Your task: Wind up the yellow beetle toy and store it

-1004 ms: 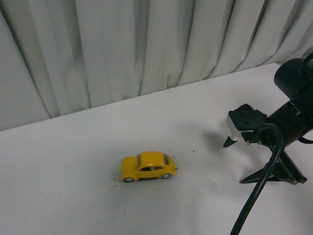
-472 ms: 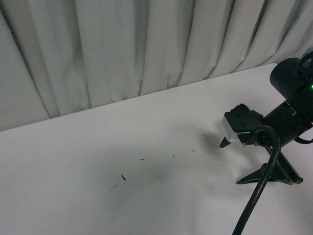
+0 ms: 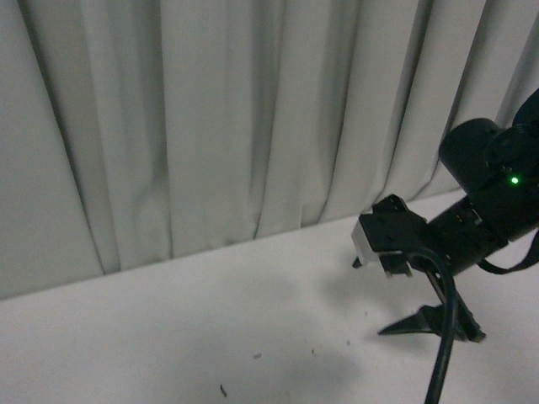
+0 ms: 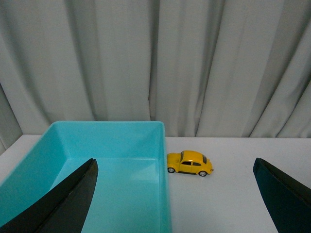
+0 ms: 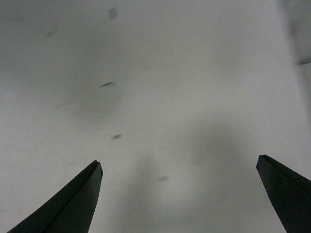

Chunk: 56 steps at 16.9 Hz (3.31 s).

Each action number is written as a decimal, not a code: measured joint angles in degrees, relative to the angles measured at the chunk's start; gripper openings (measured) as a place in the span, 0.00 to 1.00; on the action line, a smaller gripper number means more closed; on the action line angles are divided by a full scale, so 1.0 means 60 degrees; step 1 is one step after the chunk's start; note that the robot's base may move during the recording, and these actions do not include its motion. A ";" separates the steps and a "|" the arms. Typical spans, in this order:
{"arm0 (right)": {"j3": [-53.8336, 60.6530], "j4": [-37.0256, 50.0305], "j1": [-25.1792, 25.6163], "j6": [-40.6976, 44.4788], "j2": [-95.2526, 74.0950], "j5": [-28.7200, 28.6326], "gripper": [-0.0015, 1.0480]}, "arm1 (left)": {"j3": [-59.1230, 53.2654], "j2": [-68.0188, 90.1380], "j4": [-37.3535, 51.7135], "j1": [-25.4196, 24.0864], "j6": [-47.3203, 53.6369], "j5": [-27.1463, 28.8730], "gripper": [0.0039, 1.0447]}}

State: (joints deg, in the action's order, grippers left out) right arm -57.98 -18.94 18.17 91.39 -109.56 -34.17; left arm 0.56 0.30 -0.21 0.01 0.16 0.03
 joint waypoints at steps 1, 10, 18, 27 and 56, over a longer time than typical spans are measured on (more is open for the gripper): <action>-0.0525 0.0182 -0.0164 -0.0364 0.0484 -0.0084 0.93 | 0.0000 0.0000 0.0000 0.0000 0.0000 0.0000 0.94; -0.1781 0.3661 -0.2331 -0.3053 0.3803 0.2073 0.85 | 0.0000 0.0000 0.0000 0.0000 0.0000 0.0000 0.94; 0.5956 0.8939 -0.3027 -1.4826 0.8590 0.5694 0.02 | 0.0000 0.0000 0.0000 0.0000 -0.0004 0.0007 0.94; 0.8429 0.8834 -0.3027 -1.5067 1.1307 0.5697 0.02 | 0.0000 0.0000 0.0000 0.0000 0.0000 0.0000 0.94; 0.9541 0.3206 -0.3027 -1.5096 1.8210 0.5705 0.02 | 0.0000 0.0000 0.0004 0.0000 0.0000 -0.0007 0.94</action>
State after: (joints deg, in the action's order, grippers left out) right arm -0.73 0.30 0.01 0.82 -0.30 0.05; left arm 0.56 0.30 -0.19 0.01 0.16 -0.01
